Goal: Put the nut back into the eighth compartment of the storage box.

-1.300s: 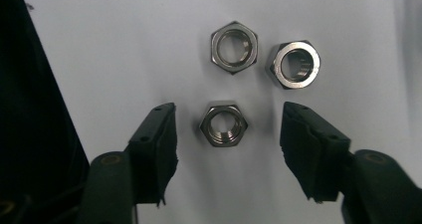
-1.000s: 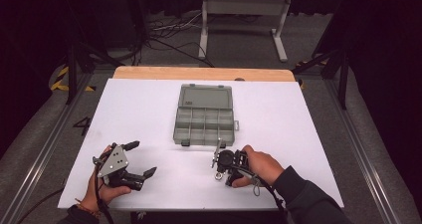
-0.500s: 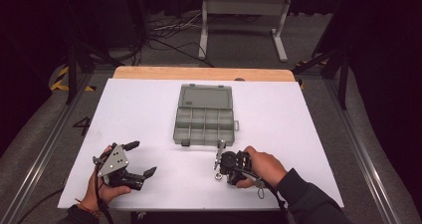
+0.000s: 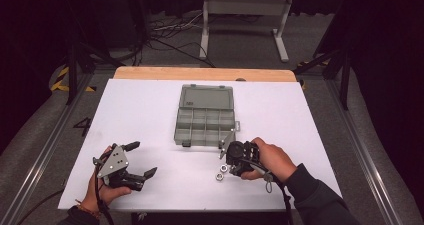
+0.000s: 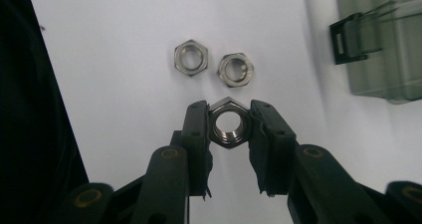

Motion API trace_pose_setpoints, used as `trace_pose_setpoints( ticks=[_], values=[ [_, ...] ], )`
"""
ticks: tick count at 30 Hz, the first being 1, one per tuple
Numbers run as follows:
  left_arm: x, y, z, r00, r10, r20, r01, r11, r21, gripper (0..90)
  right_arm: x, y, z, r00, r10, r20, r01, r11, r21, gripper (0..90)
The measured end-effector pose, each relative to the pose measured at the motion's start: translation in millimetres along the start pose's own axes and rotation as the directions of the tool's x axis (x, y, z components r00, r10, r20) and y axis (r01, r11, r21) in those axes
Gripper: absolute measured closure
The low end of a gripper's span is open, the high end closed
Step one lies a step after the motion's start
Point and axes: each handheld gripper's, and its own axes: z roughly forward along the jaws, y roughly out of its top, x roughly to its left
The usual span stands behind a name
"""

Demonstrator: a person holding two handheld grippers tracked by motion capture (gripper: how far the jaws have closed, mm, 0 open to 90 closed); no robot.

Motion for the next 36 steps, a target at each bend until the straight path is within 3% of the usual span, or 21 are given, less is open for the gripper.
trace_pose_setpoints(
  ticks=[13,17,26,36],
  values=[
    [0.1,0.9,-2.4,0.9998,-0.001,-0.022,0.001,0.9997,-0.023,2.5,-23.8,10.6,-27.3,0.9984,0.027,0.050,-0.024,0.998,-0.055,70.5],
    [-0.3,3.1,-6.3,0.9998,0.003,-0.021,-0.004,0.9992,-0.039,2.5,-39.6,20.7,-31.2,0.9972,0.040,0.063,-0.036,0.998,-0.052,70.5],
    [-0.4,2.9,-6.9,0.9999,0.005,-0.014,-0.005,0.9992,-0.040,2.5,-68.1,37.7,-26.3,0.9936,0.080,0.079,-0.079,0.997,-0.017,70.5],
    [-0.1,1.8,-5.6,1.0000,0.003,-0.005,-0.003,0.9994,-0.036,2.6,-84.5,45.5,-7.5,0.9931,0.097,0.066,-0.099,0.995,0.028,70.5]
  ],
)
